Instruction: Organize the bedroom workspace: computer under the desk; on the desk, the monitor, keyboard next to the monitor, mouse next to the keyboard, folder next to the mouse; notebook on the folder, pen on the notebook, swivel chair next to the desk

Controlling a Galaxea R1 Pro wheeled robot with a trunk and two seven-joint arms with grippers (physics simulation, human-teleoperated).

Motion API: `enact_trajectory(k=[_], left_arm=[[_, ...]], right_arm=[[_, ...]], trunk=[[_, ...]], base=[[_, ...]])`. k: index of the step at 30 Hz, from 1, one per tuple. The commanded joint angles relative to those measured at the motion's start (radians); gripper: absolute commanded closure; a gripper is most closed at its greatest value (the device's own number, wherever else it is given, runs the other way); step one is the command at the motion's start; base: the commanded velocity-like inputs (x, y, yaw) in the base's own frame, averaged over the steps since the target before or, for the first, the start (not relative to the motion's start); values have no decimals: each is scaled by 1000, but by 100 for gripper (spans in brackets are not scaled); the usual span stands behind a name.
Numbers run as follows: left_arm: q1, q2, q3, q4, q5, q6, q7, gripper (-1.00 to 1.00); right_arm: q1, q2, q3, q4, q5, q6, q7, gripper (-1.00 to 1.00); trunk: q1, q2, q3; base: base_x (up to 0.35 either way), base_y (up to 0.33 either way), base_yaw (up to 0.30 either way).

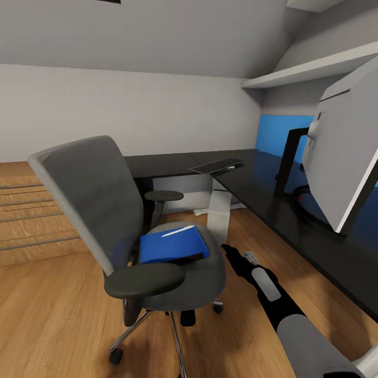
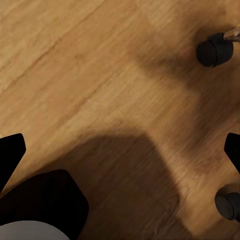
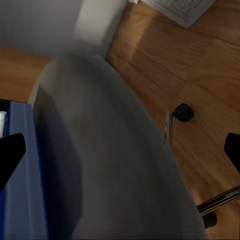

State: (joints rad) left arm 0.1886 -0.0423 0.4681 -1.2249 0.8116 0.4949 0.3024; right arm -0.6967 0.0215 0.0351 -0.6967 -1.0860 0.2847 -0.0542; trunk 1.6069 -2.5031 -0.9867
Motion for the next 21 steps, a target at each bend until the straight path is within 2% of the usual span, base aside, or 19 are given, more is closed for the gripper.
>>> enact_trajectory(k=[1,12,21], left_arm=[[0,-1,1,-2,11,4,7,-100],[0,-1,1,-2,11,4,7,-100],[0,-1,1,-2,11,4,7,-100]], right_arm=[[-1,0,2,-1,-7,5,-6,-100],[-4,-1,2,0,-12,19,-10,-100],[-4,-2,0,0,-15,20,-10,-100]], trunk=[[0,0,-1],[0,0,-1],[0,0,-1]], base=[[0,0,0],[0,0,16],[0,0,195]])
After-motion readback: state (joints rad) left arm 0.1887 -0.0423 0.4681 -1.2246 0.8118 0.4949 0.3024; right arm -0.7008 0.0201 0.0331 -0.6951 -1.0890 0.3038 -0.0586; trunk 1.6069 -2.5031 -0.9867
